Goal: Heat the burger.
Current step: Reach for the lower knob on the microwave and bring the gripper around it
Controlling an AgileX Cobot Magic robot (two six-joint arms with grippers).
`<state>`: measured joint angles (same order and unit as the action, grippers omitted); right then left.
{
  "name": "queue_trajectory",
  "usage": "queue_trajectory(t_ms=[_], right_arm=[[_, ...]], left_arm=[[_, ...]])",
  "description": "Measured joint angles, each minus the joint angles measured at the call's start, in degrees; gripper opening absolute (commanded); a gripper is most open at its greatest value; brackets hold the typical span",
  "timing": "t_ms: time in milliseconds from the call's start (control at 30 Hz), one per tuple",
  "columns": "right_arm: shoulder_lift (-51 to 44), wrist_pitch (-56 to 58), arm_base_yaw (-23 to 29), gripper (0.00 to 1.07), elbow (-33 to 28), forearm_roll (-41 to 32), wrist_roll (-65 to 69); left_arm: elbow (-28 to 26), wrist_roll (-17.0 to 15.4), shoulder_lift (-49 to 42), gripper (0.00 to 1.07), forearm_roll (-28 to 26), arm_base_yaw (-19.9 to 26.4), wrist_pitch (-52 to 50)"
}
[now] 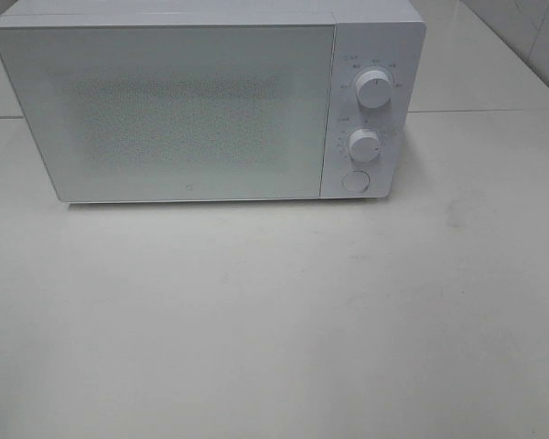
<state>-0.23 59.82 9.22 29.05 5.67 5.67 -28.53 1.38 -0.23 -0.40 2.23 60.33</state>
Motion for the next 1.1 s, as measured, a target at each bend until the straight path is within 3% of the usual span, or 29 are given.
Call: queue_trajectory(t_ms=[367, 833, 1100], right_arm=[[0.00, -0.23, 0.00, 0.76, 0.06, 0.00, 0.00], [0.11, -8.42, 0.00, 0.76, 0.80, 0.00, 0.11], [11.06, -18.74, 0.00, 0.76, 0.17, -0.17, 0.34]], left_arm=[[0.00, 0.00, 0.00, 1.05, 0.00, 0.00, 0.00], [0.00, 0.00, 0.00, 1.05, 0.00, 0.00, 0.00], [0.00, 0.00, 0.00, 1.05, 0.00, 0.00, 0.00]])
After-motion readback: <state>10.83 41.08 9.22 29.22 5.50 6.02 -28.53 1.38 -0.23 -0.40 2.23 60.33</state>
